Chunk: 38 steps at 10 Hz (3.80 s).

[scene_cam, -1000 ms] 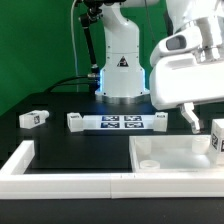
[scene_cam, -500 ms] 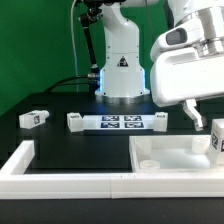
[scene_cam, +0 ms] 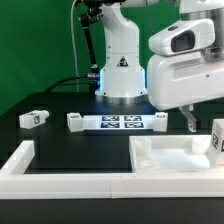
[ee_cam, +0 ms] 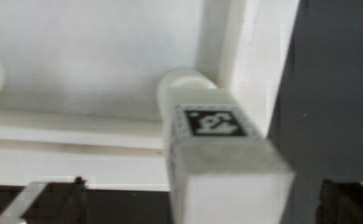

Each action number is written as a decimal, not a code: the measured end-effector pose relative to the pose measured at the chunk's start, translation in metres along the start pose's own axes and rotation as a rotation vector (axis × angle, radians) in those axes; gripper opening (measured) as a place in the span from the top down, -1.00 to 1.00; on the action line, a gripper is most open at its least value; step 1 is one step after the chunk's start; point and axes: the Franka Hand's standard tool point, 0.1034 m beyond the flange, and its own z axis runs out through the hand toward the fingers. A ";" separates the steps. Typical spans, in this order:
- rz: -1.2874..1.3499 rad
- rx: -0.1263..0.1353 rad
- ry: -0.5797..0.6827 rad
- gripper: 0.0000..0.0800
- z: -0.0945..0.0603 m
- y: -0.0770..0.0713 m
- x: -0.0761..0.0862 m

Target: Assemble square table

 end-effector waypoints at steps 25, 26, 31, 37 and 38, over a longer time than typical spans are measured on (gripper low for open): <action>1.487 0.133 0.003 0.27 0.017 -0.010 0.000; 1.278 0.096 0.011 -0.20 0.017 -0.008 -0.002; 0.704 0.045 0.000 -0.62 0.015 -0.006 -0.004; 0.100 -0.035 0.089 -0.56 0.016 0.002 0.008; 0.112 -0.034 0.090 -0.11 0.016 0.003 0.008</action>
Offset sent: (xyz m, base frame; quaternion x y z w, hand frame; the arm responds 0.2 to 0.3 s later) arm 0.0000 0.0000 0.0000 0.0000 0.0000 0.0000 1.0000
